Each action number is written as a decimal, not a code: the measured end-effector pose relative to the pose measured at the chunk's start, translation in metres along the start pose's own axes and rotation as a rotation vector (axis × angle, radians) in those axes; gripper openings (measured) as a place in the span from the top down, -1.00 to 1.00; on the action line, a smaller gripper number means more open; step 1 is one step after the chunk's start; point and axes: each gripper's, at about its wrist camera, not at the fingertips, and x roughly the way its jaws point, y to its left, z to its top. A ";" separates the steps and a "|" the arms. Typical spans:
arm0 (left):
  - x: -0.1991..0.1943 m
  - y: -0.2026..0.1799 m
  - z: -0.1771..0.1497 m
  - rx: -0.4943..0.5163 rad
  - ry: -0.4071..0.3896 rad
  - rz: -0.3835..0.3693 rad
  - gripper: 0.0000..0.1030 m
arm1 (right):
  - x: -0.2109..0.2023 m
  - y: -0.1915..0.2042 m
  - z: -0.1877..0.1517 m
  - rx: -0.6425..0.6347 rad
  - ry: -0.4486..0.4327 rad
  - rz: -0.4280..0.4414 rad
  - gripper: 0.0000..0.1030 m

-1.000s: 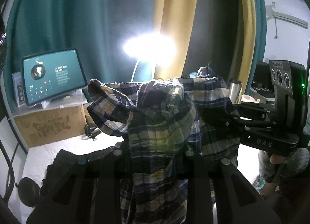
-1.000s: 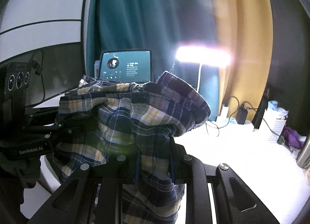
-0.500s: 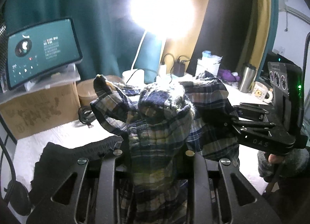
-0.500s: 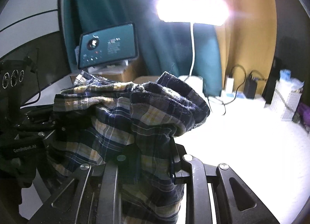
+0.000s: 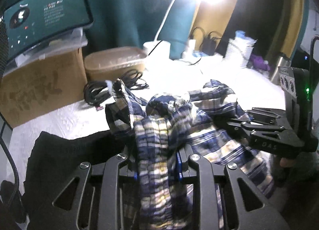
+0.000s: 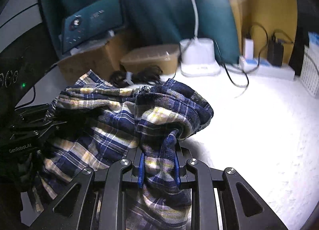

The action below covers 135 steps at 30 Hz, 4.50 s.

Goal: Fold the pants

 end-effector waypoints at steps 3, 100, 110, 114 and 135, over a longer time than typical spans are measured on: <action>0.009 0.007 -0.002 -0.014 0.026 0.021 0.51 | 0.011 -0.014 0.000 0.046 0.035 0.008 0.31; -0.039 0.010 -0.032 -0.052 0.035 0.232 -0.29 | -0.058 -0.008 -0.052 0.036 0.091 -0.230 -0.33; -0.035 0.015 -0.057 -0.079 0.081 0.213 -0.29 | -0.058 0.000 -0.076 0.023 0.124 -0.243 -0.33; -0.044 0.009 -0.057 -0.082 0.055 0.218 -0.29 | -0.063 -0.001 -0.083 0.023 0.126 -0.253 -0.33; -0.090 -0.070 -0.047 -0.005 -0.074 0.090 -0.29 | -0.138 -0.029 -0.101 0.062 0.028 -0.319 -0.34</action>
